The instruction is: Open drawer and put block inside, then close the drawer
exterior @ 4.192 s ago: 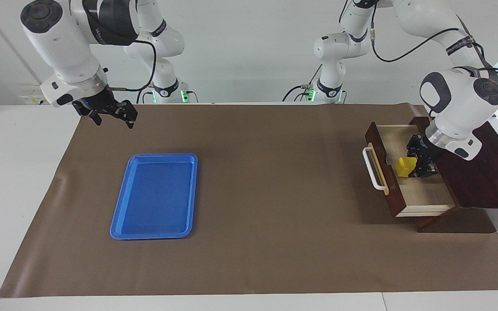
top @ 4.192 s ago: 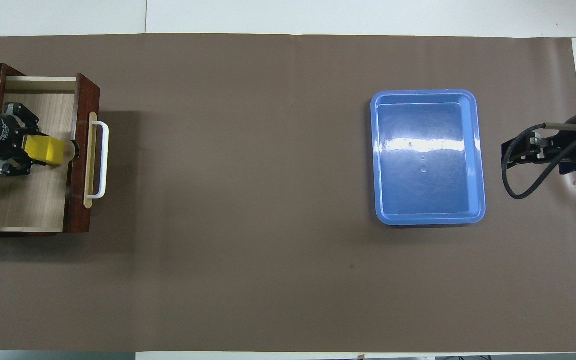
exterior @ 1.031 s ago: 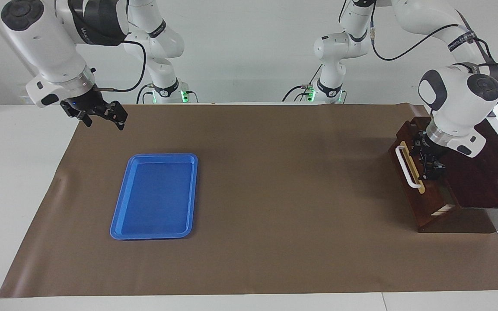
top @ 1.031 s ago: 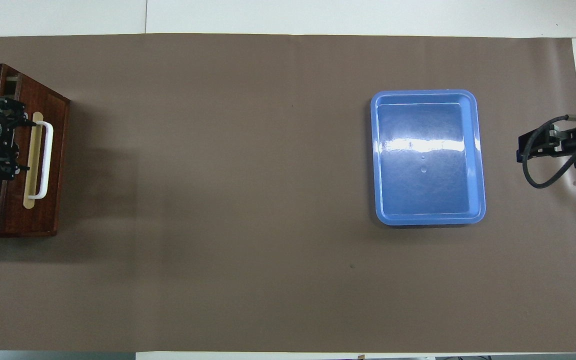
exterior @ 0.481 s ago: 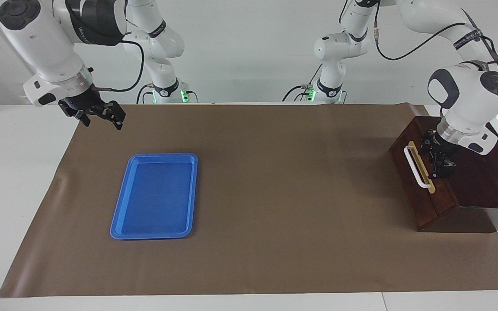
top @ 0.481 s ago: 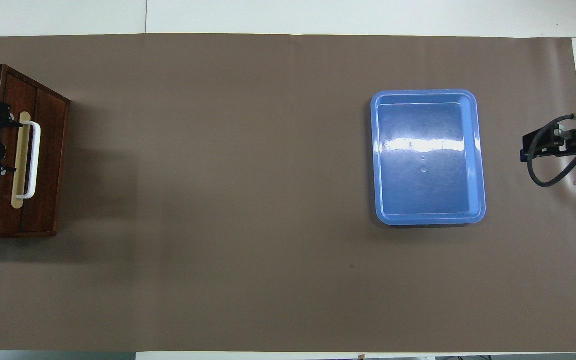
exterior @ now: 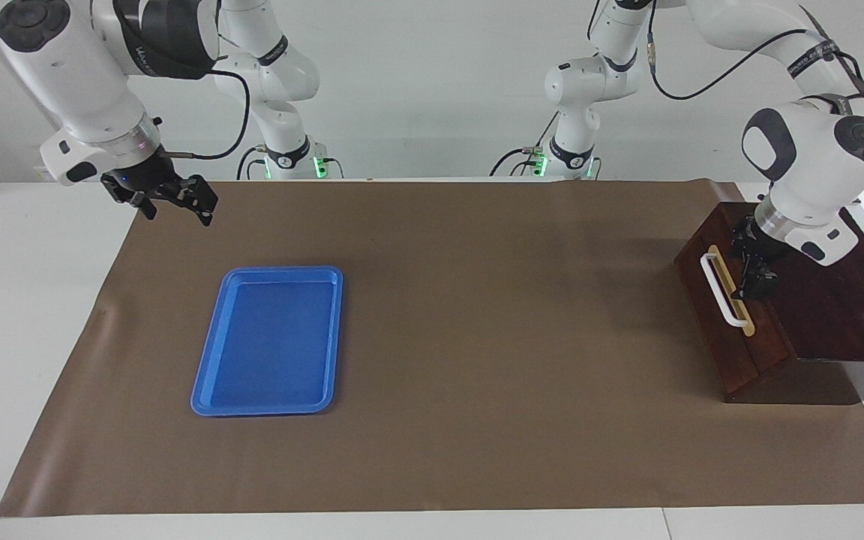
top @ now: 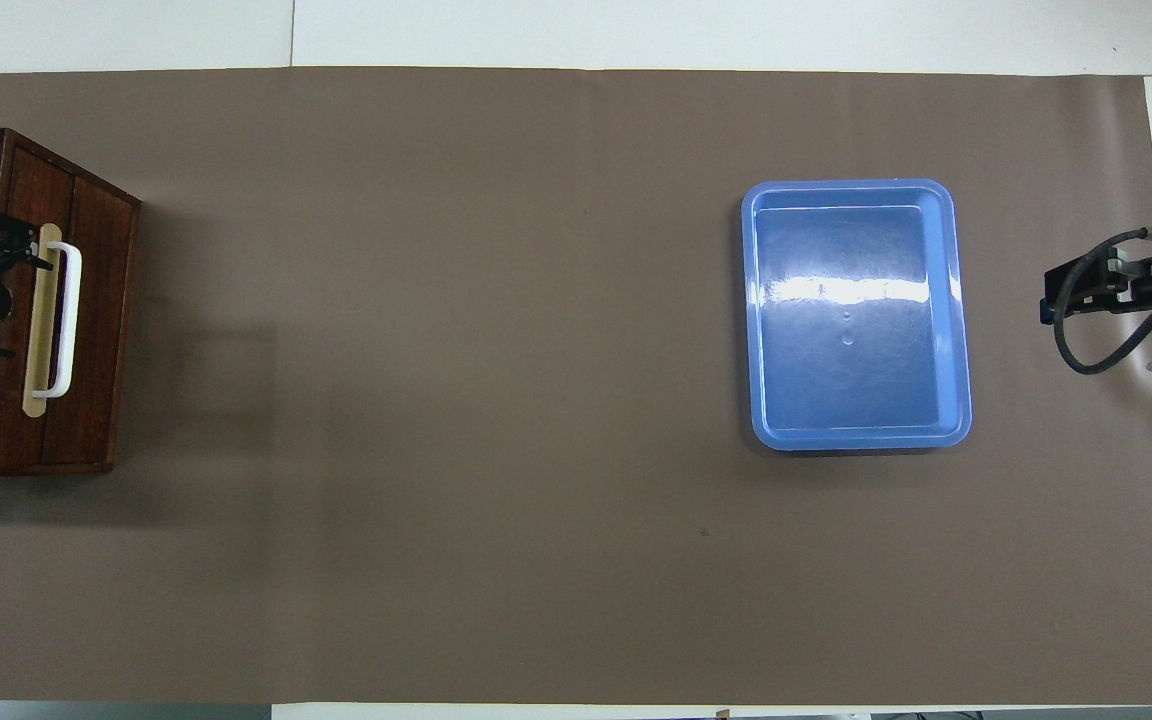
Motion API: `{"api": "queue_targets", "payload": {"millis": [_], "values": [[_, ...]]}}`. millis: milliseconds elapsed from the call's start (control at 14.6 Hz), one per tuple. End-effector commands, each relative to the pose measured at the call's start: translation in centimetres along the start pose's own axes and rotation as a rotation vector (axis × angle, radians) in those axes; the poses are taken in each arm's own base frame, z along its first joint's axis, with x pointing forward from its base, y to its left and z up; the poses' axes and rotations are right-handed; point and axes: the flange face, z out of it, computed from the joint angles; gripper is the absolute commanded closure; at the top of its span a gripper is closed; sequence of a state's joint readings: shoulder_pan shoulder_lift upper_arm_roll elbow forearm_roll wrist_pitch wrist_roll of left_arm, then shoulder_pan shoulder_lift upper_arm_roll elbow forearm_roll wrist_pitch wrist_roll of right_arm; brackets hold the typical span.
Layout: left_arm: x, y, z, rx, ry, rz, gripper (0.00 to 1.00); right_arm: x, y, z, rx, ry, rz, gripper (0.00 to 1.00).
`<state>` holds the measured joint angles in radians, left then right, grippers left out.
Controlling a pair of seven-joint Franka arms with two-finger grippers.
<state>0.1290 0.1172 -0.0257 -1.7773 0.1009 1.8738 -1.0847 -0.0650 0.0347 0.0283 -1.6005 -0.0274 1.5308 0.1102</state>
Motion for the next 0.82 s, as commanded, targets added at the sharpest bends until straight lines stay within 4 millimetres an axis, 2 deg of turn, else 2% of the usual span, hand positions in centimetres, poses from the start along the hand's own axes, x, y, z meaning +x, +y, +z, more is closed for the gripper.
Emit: {"api": "queue_targets", "payload": {"millis": [0,275,481,619,756], "values": [[-1.4,-2.1,-4.0,0.009,-0.012,0.188,0.0,-0.3,0.1,-0.4,0.002,-0.008,0.014,0.0],[-3.1,-4.1,-8.2,0.005,-0.067,0.535,0.0,-0.3,0.1,-0.4,0.002,-0.008,0.014,0.0],[-5.0,-5.3,-9.6,0.003,-0.148,0.754,0.0,-0.3,0.1,-0.4,0.001,-0.008,0.014,0.0],[-7.4,-4.7,-9.6,0.017,-0.172,0.905,0.0,-0.3,0.1,-0.4,0.002,-0.008,0.014,0.0],[-7.1,-4.5,-9.7,0.005,-0.172,1.026,0.0,-0.3,0.1,-0.4,0.002,-0.008,0.014,0.0]]}}
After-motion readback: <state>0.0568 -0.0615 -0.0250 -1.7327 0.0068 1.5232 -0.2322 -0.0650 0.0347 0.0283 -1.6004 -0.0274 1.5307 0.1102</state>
